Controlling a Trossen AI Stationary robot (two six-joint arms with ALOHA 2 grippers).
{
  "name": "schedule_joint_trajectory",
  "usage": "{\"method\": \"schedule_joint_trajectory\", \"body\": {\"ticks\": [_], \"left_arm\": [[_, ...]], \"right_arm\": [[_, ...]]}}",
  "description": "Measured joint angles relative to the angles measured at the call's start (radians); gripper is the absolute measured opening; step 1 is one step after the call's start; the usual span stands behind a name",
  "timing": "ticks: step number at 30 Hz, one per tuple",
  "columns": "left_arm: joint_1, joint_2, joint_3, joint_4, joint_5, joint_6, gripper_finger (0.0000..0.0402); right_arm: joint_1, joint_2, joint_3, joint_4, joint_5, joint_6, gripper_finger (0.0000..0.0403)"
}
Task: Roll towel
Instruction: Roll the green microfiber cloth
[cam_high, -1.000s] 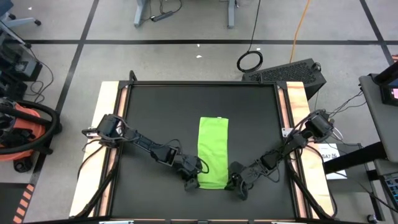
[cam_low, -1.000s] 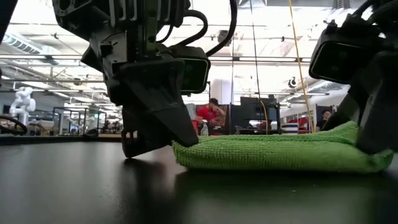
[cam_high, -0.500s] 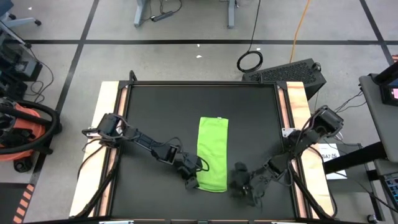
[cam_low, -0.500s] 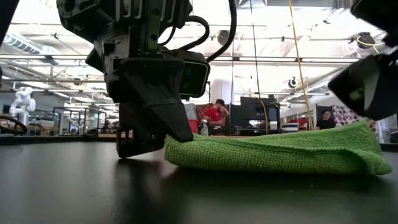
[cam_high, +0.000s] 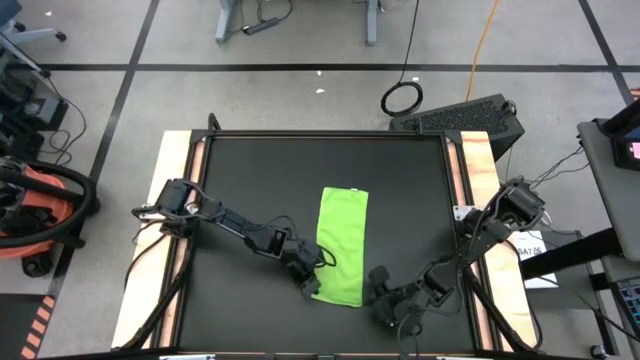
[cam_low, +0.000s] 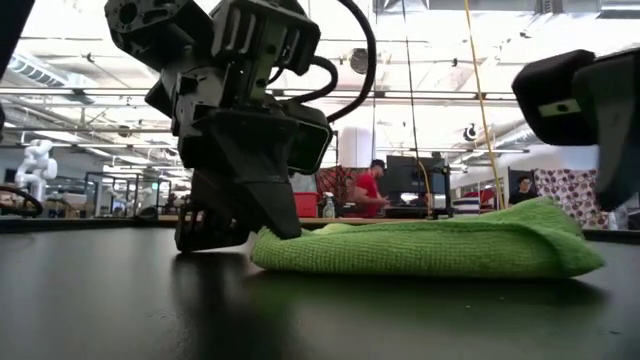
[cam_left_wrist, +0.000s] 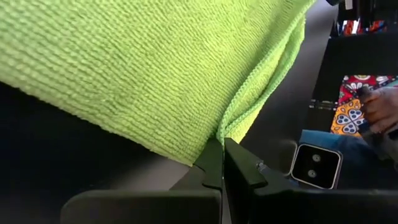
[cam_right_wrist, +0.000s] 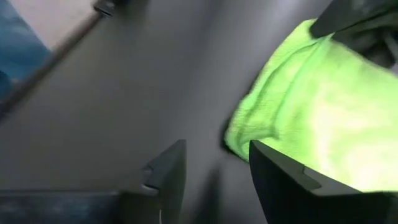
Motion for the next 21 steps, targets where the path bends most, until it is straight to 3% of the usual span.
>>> {"method": "schedule_joint_trajectory", "body": {"ticks": [12,21], "left_arm": [[0.036,-0.001,0.000,-0.056,-0.004,-0.046,0.0001],[0.047,-0.002,0.000,-0.072,0.010,-0.078,0.0001]], "right_arm": [[-0.052,0.004,0.000,0.031,0.014,-0.153,0.0157],[-0.064,0.098,0.002,0.126,0.046,-0.160,0.0157]]}}
